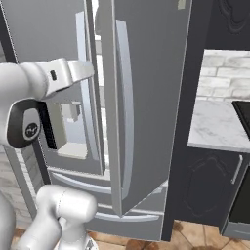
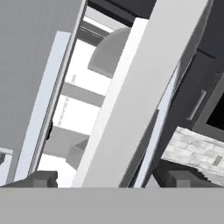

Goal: Open the fridge, grab two sodas, and place both sodas inside the bowl with ice on the dining counter.

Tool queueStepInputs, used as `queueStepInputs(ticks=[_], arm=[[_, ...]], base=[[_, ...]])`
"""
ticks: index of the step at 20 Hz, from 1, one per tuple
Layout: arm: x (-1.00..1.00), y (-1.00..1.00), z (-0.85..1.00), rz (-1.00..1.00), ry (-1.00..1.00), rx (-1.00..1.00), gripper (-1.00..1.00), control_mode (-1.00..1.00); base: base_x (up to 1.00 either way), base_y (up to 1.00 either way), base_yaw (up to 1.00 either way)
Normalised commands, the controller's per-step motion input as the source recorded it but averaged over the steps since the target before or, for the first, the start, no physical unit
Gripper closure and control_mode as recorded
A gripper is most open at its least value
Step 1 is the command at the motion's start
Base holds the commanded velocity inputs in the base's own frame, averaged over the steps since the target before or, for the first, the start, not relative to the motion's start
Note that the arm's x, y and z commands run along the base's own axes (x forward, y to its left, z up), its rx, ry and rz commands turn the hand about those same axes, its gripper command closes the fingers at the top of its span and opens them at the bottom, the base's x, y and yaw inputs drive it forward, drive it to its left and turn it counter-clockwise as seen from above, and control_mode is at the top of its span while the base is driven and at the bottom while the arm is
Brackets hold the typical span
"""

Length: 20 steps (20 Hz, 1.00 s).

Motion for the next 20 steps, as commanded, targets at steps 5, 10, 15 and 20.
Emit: queueStepInputs(ticks=[5, 10, 15, 20], arm=[[0.67, 0.85, 0.04, -0.01, 0.31, -0.2, -1.0, -1.0], [0.93, 0.45, -0.02, -0.13, 0.27, -0.19, -1.0, -1.0], [0.96, -0.03, -0.08, -0.15, 0.23, -0.13, -1.0, -1.0], [1.0, -0.09, -0.27, -0.06, 0.2, -0.09, -1.0, -1.0]], base=[[0.0, 0.0, 0.0], [0.0, 0.0, 0.0], [0.0, 0.0, 0.0], [0.0, 0.0, 0.0]])
